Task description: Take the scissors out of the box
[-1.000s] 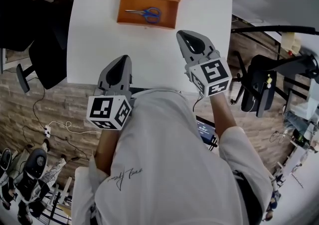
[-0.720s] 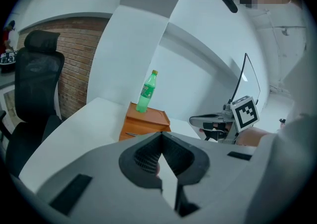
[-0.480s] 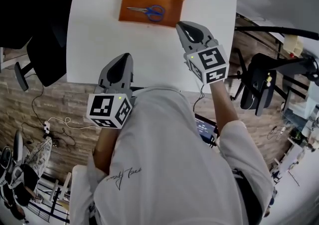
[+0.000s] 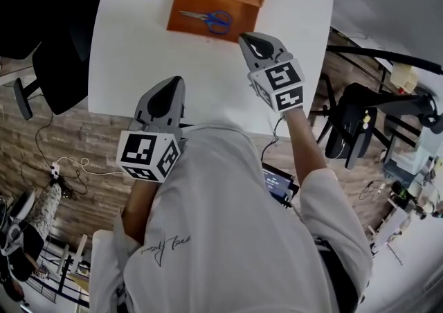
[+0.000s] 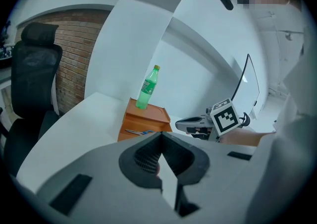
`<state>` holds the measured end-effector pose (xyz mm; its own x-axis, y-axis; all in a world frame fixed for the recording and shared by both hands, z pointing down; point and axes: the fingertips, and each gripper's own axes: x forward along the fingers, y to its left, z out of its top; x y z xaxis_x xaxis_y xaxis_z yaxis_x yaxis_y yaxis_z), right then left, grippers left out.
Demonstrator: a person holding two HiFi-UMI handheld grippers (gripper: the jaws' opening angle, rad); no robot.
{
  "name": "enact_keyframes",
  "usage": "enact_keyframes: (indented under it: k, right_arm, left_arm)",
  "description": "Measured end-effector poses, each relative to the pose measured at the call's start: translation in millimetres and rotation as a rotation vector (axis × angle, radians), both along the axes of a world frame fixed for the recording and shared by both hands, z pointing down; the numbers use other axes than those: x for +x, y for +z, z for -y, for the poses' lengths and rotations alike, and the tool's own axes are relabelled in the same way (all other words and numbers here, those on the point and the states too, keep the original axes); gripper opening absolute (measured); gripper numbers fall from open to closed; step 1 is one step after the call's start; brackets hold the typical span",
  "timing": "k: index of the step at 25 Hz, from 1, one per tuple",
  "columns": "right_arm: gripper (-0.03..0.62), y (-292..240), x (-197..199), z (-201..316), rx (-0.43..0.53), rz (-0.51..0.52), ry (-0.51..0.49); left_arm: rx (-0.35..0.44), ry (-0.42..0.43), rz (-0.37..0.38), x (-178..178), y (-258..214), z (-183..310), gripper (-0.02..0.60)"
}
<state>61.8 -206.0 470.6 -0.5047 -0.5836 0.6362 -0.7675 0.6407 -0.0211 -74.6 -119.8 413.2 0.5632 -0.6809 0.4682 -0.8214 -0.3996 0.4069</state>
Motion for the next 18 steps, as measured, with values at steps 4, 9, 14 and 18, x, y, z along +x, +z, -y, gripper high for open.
enact_keyframes:
  k: [4,9,14,18]
  right_arm:
    - [0.012,10.3,-5.7,4.4,-0.018,-0.023,-0.026]
    - [0.014,23.8,-10.0,10.5,-0.048,-0.056,-0.053]
    - [0.032,33.9,-12.5,18.9,-0.082,-0.07,-0.065]
    - [0.04,40.0,-17.2,26.0,-0.094,-0.105,-0.092]
  left_arm:
    - [-0.011,-0.002,-0.001,-3.8,1.6,-0.1,0.008]
    - [-0.014,0.015,-0.011,-3.4,1.3,1.1,0.008]
    - [-0.019,0.022,-0.023,-5.1,1.1,1.6,0.008]
    - [-0.025,0.022,-0.028,-11.5,1.1,2.9,0.008]
